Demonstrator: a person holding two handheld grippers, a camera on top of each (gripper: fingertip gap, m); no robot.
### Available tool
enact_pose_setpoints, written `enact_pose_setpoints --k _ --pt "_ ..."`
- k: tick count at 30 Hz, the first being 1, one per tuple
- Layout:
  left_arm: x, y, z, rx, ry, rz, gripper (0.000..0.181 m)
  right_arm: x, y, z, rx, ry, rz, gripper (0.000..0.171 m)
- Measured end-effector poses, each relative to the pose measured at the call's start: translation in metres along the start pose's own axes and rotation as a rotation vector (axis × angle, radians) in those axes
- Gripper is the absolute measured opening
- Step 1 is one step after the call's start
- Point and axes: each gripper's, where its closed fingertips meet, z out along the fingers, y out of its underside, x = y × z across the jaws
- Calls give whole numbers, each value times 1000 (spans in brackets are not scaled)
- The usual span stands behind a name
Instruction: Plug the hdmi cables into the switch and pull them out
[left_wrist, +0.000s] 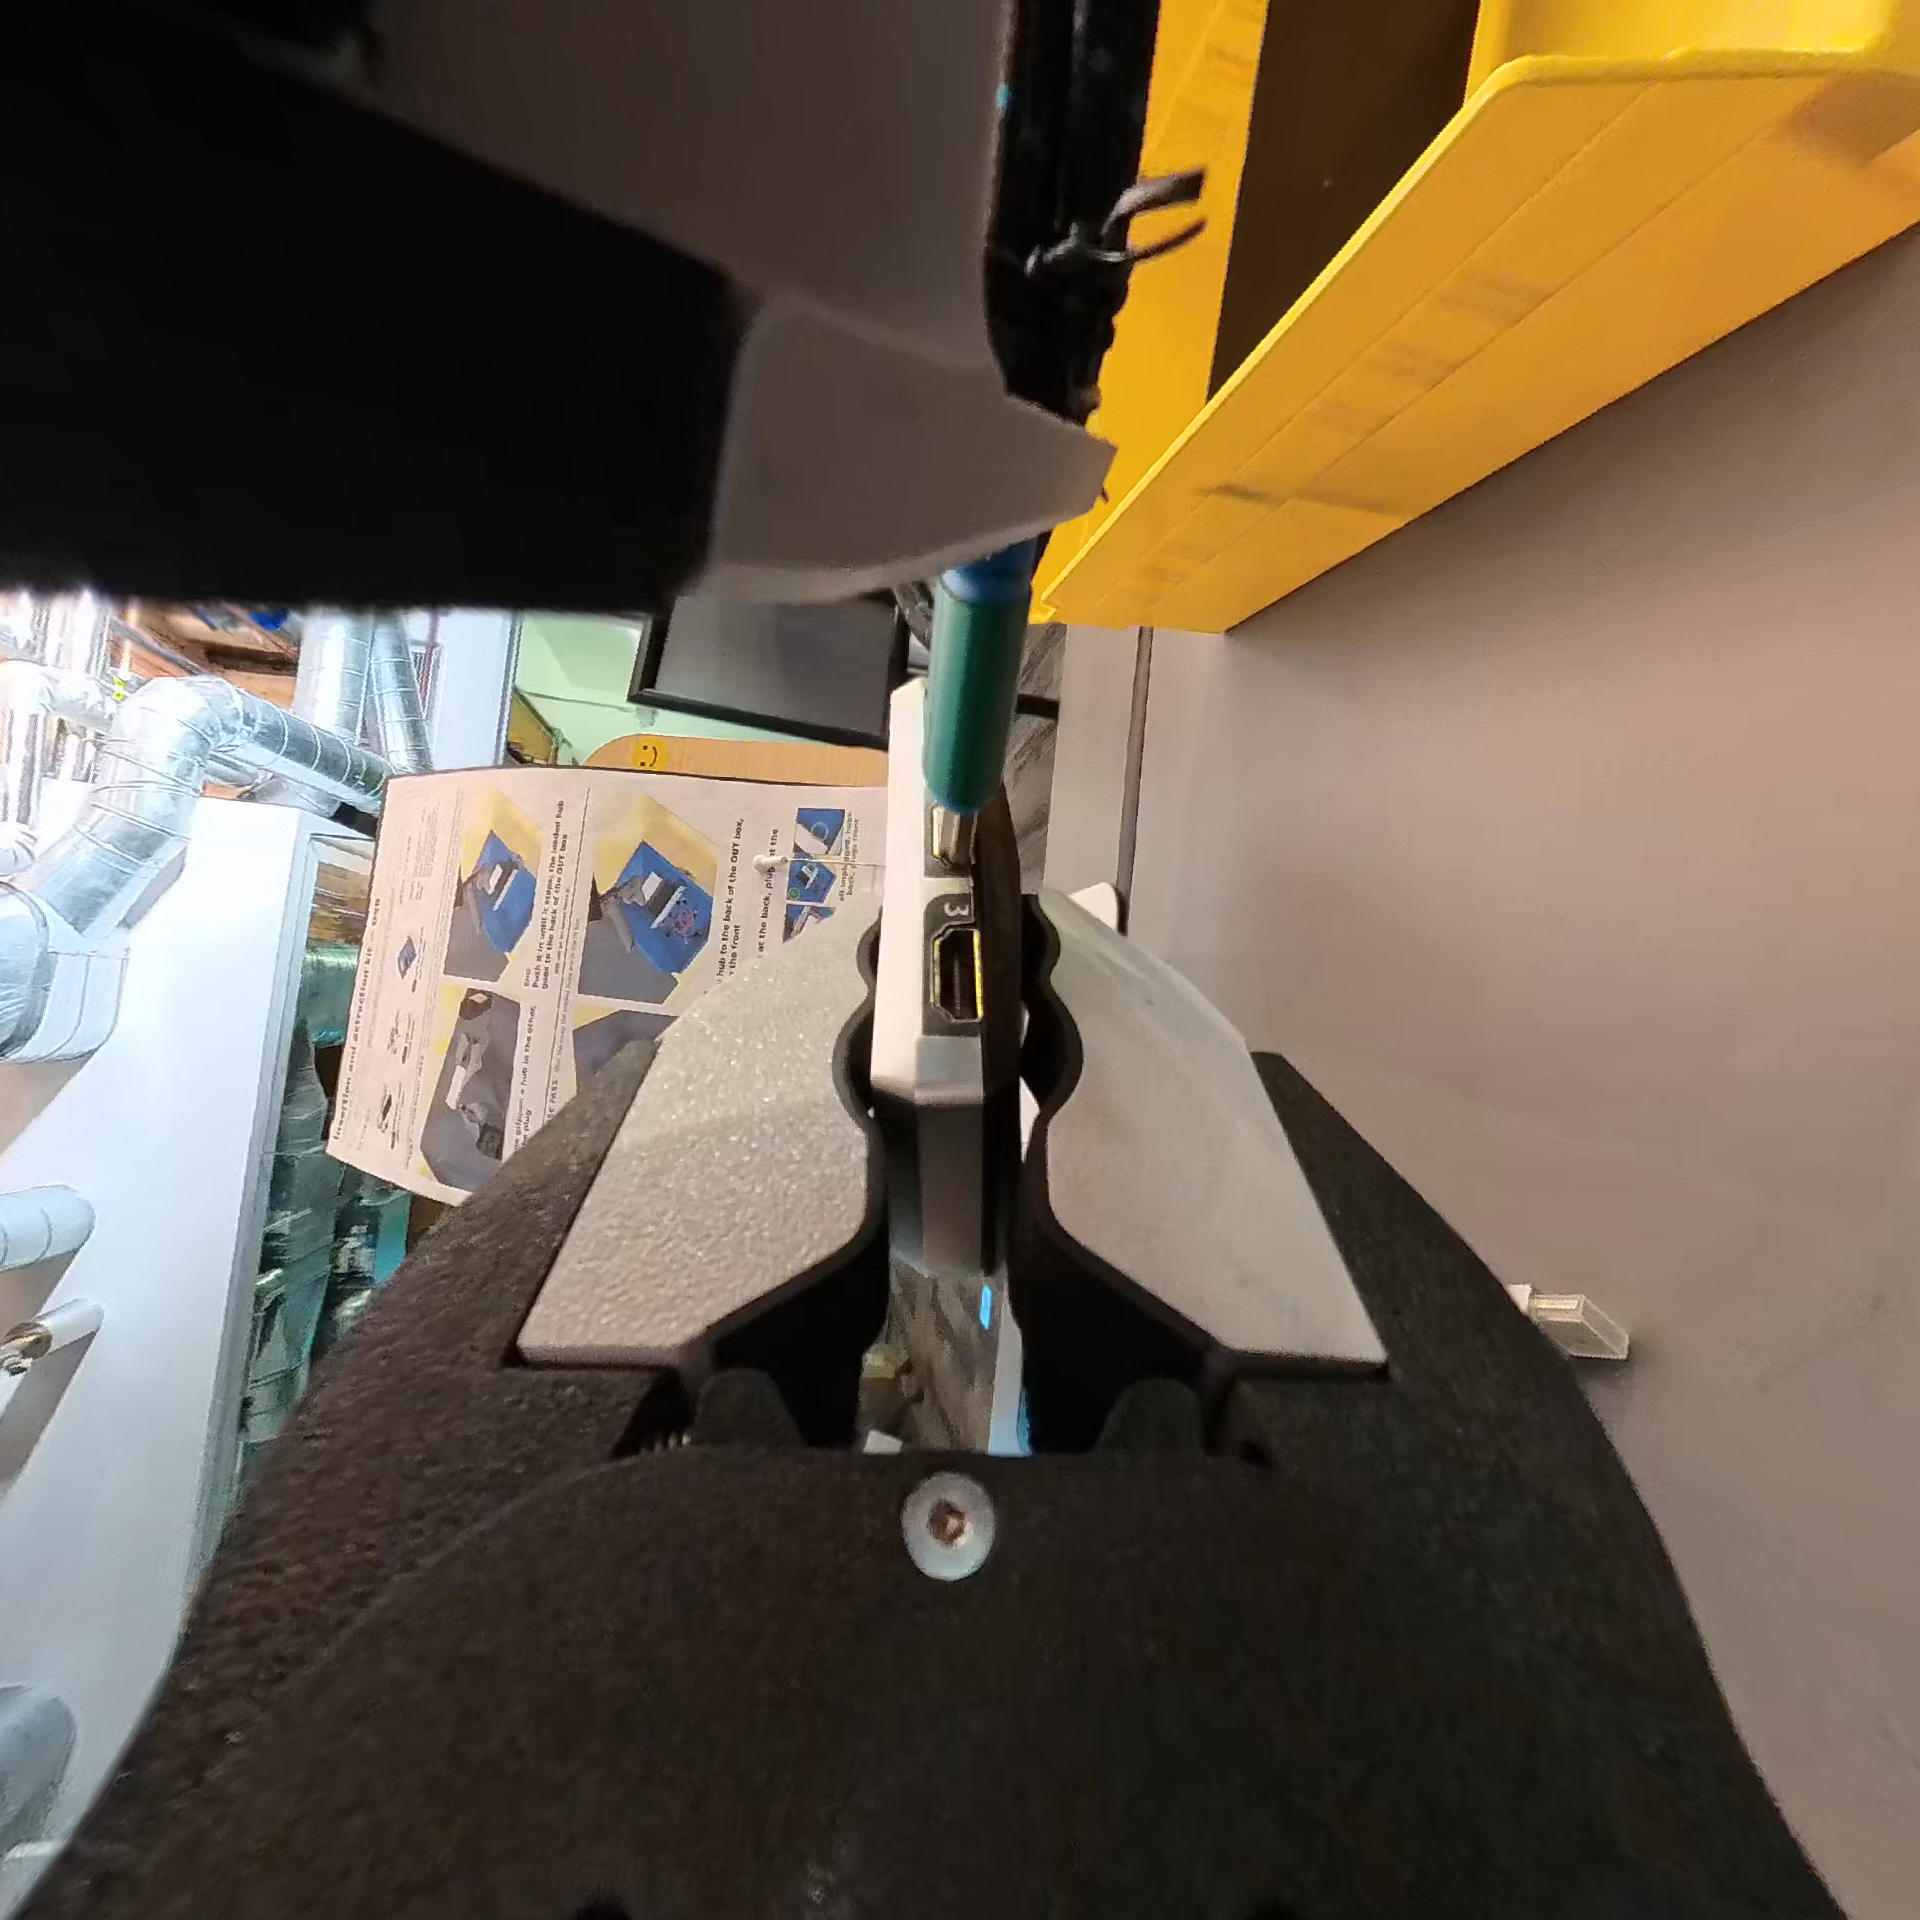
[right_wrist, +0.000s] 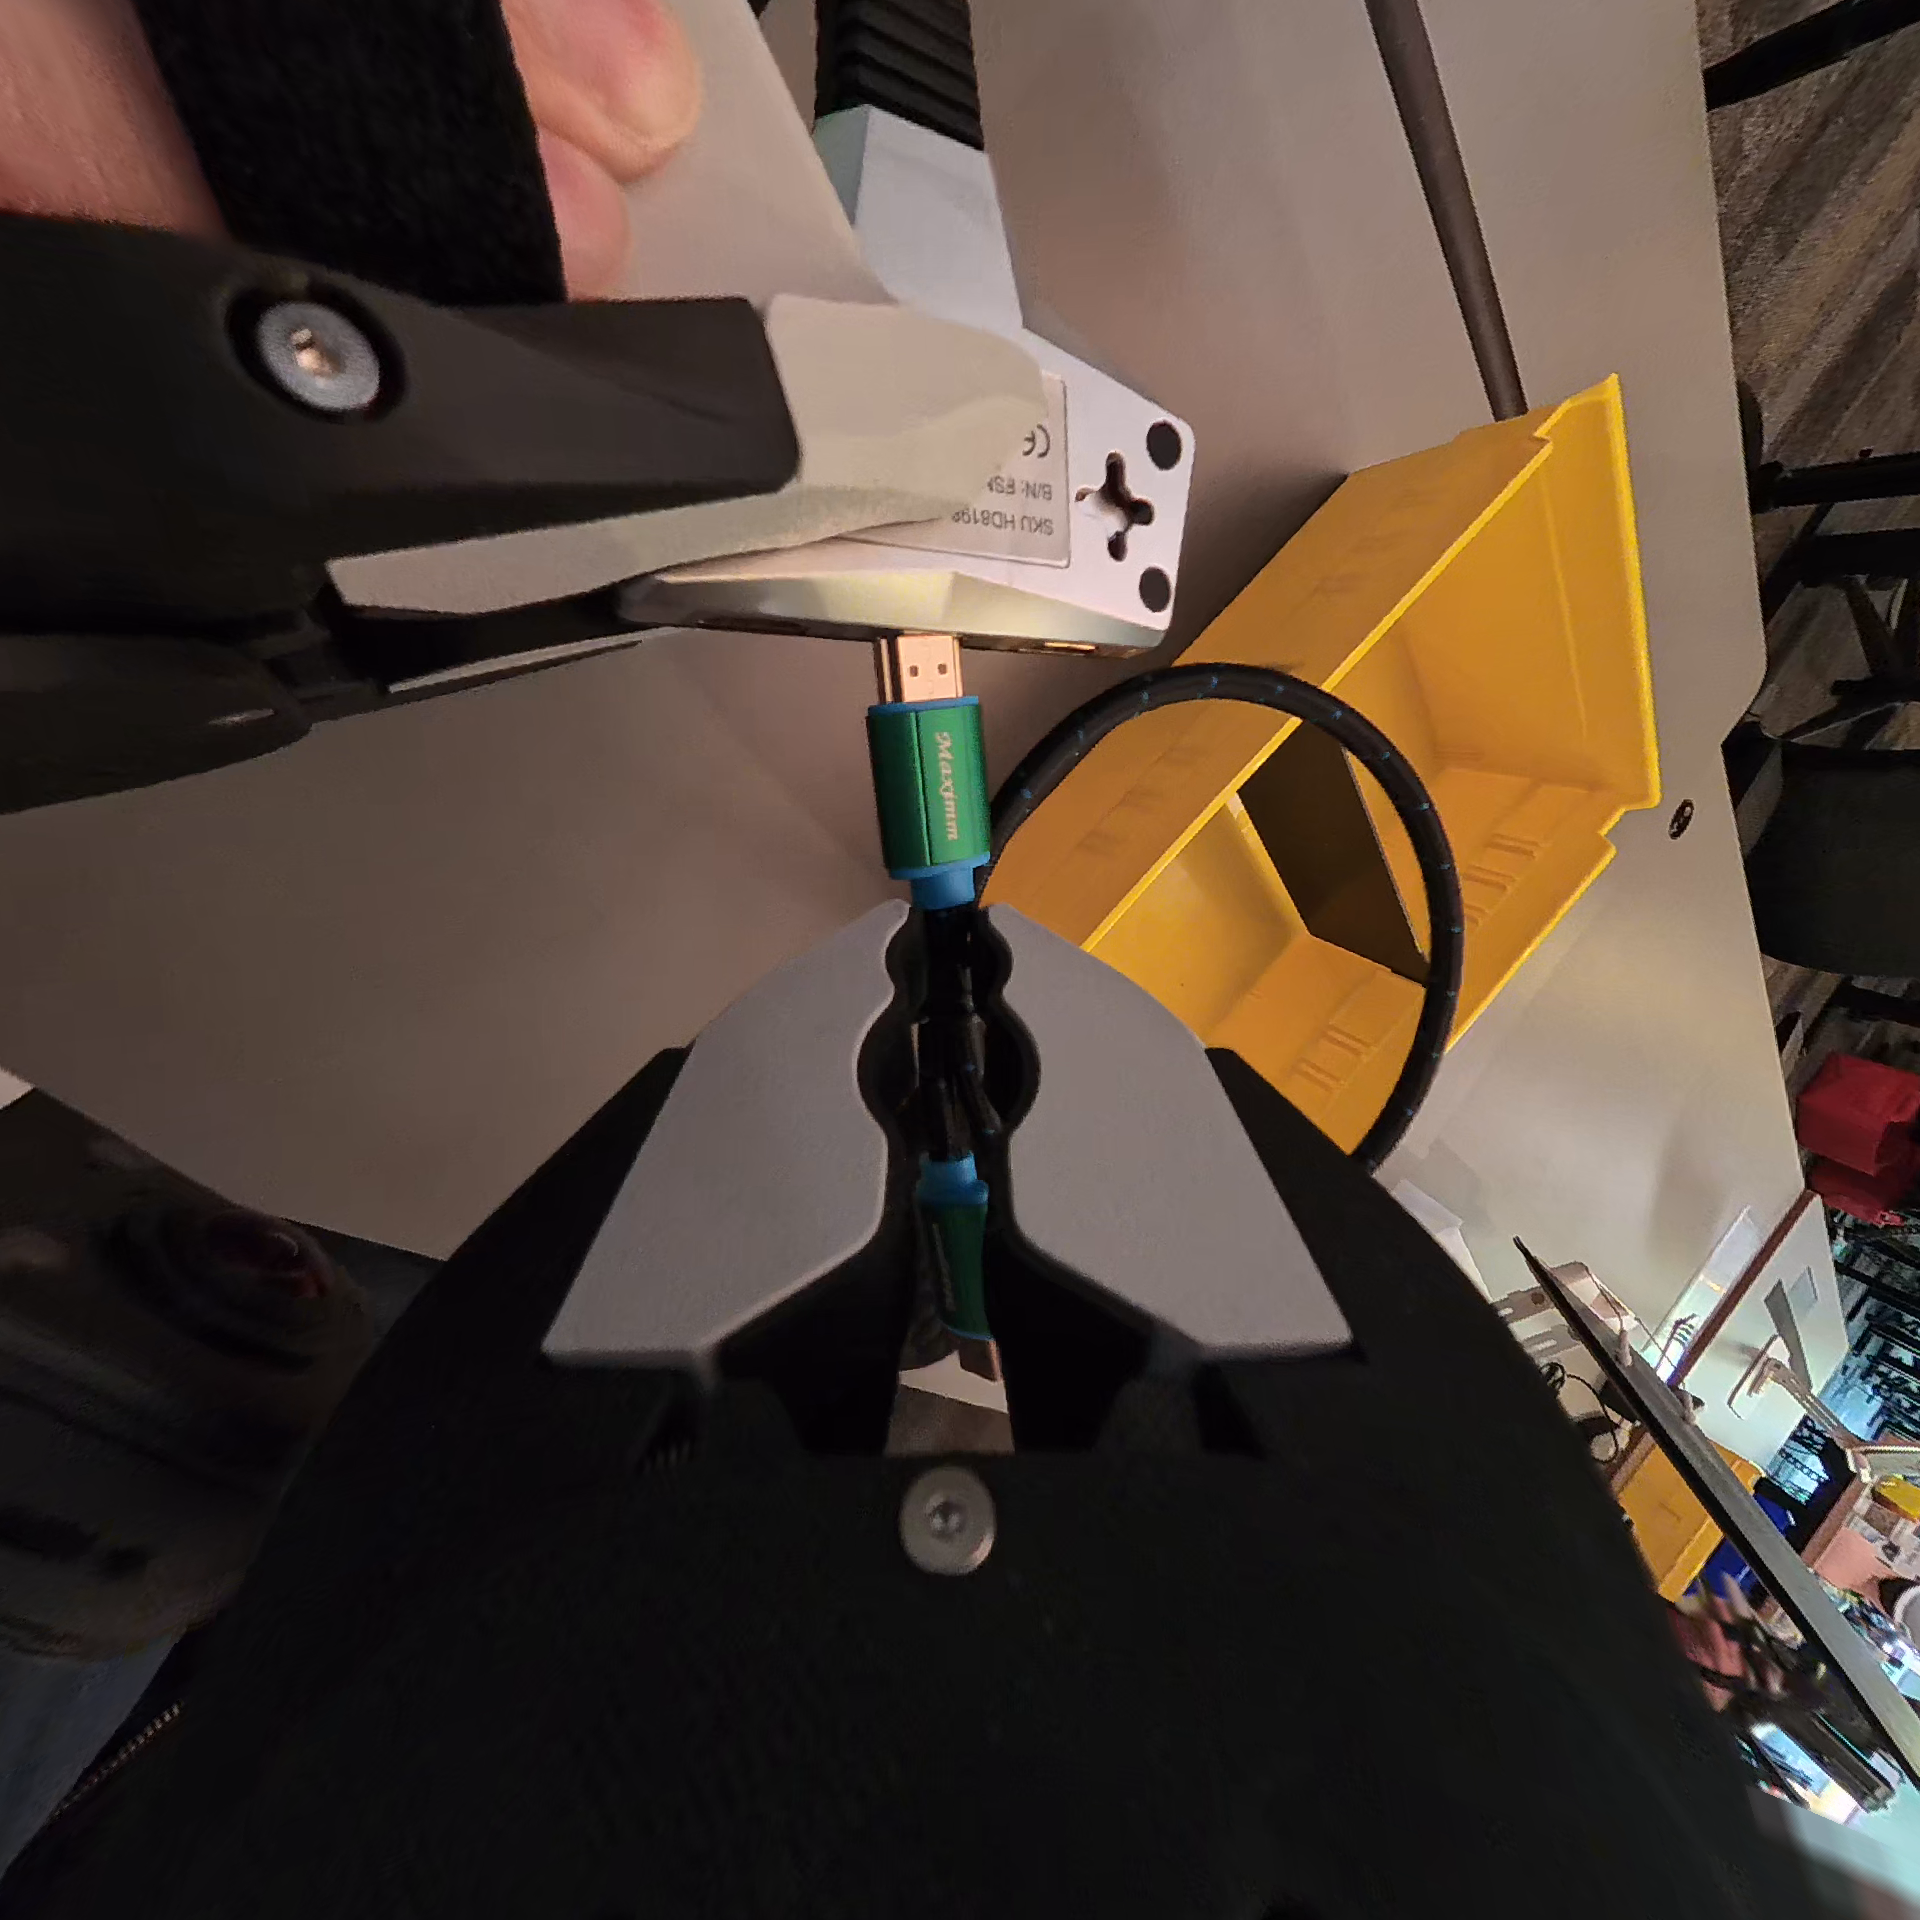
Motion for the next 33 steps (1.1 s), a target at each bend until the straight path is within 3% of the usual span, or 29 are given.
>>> enact_pose_setpoints --k 33 --pt "4 0 1 -67 -27 67 23 -4 1 7 2 10 5 7"
